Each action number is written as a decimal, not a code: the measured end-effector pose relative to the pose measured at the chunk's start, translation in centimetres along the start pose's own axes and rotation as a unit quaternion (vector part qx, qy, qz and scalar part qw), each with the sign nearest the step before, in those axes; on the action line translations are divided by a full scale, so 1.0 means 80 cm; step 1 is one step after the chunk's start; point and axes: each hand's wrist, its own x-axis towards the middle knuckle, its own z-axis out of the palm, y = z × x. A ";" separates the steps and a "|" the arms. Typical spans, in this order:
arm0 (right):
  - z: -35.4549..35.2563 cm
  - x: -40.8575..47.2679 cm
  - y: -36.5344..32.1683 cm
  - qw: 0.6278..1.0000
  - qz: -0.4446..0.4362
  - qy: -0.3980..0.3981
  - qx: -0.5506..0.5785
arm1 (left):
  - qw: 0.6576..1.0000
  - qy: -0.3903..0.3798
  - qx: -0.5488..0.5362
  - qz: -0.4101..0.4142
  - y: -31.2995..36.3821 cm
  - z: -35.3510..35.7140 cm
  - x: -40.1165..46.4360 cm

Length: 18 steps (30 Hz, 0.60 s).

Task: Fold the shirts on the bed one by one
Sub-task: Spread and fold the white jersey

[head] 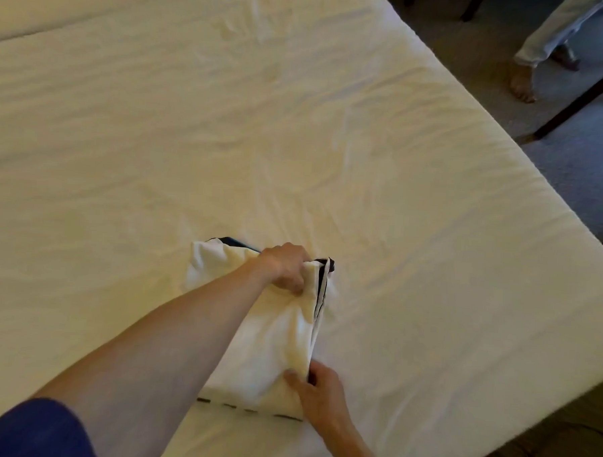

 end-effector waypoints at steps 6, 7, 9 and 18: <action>-0.067 -0.022 -0.047 0.974 -0.143 0.173 -0.001 | 0.957 0.127 -0.241 0.100 0.025 -0.058 -0.037; -0.083 -0.031 -0.065 0.963 -0.176 0.204 -0.008 | 0.932 0.155 -0.306 0.118 0.029 -0.075 -0.049; -0.110 -0.055 -0.103 0.938 -0.242 0.248 -0.021 | 0.872 0.199 -0.421 0.150 0.030 -0.110 -0.078; -0.028 -0.136 -0.161 0.839 -0.415 0.237 -0.259 | 0.774 0.242 -0.550 0.200 -0.108 -0.092 -0.178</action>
